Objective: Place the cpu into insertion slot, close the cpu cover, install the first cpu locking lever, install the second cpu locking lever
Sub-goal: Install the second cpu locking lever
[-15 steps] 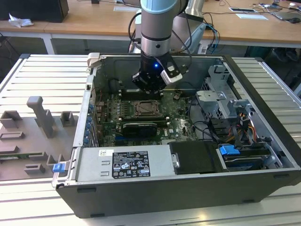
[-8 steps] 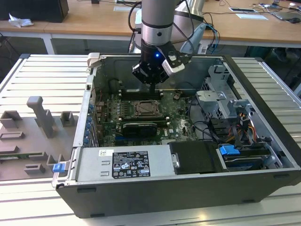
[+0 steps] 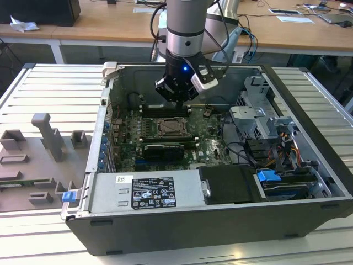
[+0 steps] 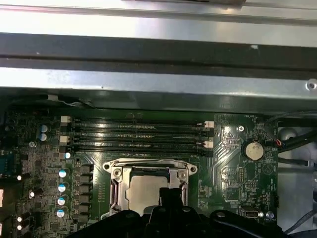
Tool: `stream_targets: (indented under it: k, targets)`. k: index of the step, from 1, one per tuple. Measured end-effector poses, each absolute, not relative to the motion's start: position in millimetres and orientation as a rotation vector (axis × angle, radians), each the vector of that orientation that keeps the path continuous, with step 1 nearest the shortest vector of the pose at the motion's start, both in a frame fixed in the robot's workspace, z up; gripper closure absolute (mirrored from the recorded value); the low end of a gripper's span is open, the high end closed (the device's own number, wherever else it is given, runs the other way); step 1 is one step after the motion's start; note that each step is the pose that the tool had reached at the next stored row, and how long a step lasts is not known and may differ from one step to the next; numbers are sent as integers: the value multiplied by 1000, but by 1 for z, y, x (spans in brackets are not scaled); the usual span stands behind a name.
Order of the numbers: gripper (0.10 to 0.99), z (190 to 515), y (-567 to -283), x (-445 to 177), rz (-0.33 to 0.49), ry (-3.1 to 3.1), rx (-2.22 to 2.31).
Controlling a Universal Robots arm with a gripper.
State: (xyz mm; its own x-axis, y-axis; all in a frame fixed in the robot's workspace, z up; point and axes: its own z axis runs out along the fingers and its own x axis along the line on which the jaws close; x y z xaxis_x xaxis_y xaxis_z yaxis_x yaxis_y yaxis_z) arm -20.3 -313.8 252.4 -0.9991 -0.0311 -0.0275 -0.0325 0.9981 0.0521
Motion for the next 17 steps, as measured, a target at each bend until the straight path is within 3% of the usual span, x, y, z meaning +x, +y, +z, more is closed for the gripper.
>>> stream_targets:
  k: [17]
  targets:
    - [980, 253, -332, -20, 83, 3114, -50]
